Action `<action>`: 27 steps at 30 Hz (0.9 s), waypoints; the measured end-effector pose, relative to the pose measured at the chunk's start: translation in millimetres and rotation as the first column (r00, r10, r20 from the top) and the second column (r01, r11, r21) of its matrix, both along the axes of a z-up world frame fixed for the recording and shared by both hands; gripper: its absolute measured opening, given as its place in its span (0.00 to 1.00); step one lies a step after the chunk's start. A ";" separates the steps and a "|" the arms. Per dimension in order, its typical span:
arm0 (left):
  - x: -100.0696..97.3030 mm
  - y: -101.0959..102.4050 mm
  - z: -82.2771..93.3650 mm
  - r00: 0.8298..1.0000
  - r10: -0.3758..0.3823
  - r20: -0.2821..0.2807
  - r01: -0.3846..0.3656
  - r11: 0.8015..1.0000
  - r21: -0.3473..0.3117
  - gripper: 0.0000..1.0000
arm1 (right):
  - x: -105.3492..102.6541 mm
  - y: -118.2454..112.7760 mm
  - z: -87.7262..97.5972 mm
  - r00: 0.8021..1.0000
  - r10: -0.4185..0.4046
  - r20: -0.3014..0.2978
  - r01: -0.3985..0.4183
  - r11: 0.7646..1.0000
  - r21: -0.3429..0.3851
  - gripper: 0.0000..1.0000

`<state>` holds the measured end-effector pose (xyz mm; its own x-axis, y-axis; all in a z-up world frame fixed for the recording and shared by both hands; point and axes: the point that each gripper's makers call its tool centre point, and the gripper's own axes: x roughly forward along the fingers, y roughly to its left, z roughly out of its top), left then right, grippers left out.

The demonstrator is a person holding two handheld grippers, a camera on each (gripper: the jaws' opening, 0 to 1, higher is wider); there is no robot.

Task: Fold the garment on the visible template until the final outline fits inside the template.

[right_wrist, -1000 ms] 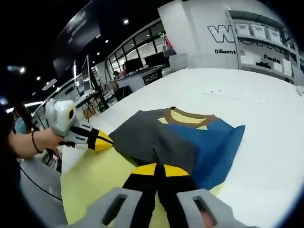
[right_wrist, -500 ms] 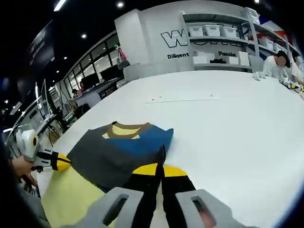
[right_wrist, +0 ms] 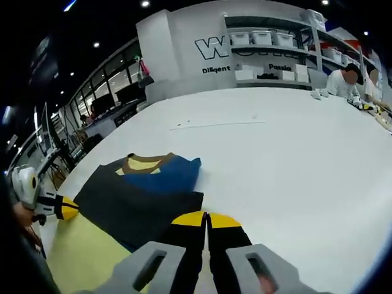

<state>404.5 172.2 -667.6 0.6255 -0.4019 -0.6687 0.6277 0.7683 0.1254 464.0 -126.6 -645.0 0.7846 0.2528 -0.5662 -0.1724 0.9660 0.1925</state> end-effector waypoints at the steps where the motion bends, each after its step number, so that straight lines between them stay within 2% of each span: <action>1: 0.2 0.1 -0.1 1.000 0.000 -0.002 0.000 1.000 -0.002 0.00 | -1.3 -2.0 4.7 1.000 -0.004 0.021 0.003 1.000 0.010 0.00; 4: -0.3 -0.2 -0.4 1.000 -0.005 0.000 0.005 1.000 0.003 0.00 | -7.4 -0.2 11.5 0.999 0.003 0.042 -0.004 1.000 0.022 0.00; 6: -2.0 -0.9 -0.1 1.000 -0.005 0.004 0.005 1.000 0.007 0.00 | -8.5 7.7 13.4 0.997 0.037 0.064 -0.038 0.999 0.016 0.00; 8: -2.7 -1.1 0.2 1.000 -0.006 0.003 0.006 1.000 0.011 0.02 | -8.6 17.6 8.9 0.995 0.077 0.062 -0.077 0.997 -0.003 0.00; 9: -4.1 -1.3 0.2 1.000 -0.002 -0.003 0.002 1.000 0.008 0.02 | -8.8 23.7 3.4 0.994 0.102 0.043 -0.102 0.995 -0.021 0.00; 12: -9.7 -1.2 2.8 1.000 0.002 -0.011 -0.002 1.000 0.000 0.04 | -8.1 31.2 -2.5 0.991 0.131 0.029 -0.129 0.991 -0.046 0.08; 14: -17.0 -3.2 7.0 1.000 -0.023 -0.011 0.023 1.000 -0.004 0.06 | -7.8 36.6 -1.2 0.987 0.153 0.048 -0.150 0.987 -0.056 0.09; 17: -28.8 -6.5 10.6 0.997 -0.066 -0.025 0.066 0.998 -0.013 0.10 | -13.3 47.1 0.1 0.979 0.199 0.041 -0.197 0.979 -0.052 0.12; 20: -41.7 -16.3 13.8 0.991 -0.126 -0.050 0.123 0.991 -0.053 0.17 | -29.1 58.0 3.9 0.962 0.274 0.008 -0.273 0.960 -0.065 0.15; 22: -47.1 -18.5 15.1 0.988 -0.145 -0.055 0.142 0.989 -0.049 0.21 | -36.4 61.4 9.6 0.951 0.309 0.017 -0.307 0.948 -0.079 0.18; 23: -52.3 -20.0 16.8 0.985 -0.164 -0.056 0.162 0.986 -0.043 0.22 | -44.4 63.7 14.3 0.934 0.356 0.017 -0.353 0.930 -0.100 0.22; 24: -57.9 -22.2 18.8 0.979 -0.192 -0.063 0.189 0.981 -0.045 0.23 | -46.7 64.2 14.9 0.930 0.367 0.016 -0.364 0.926 -0.104 0.23; 27: -64.4 -24.5 23.6 0.970 -0.237 -0.048 0.235 0.971 -0.042 0.25 | -64.3 64.9 23.2 0.894 0.447 0.007 -0.440 0.883 -0.165 0.28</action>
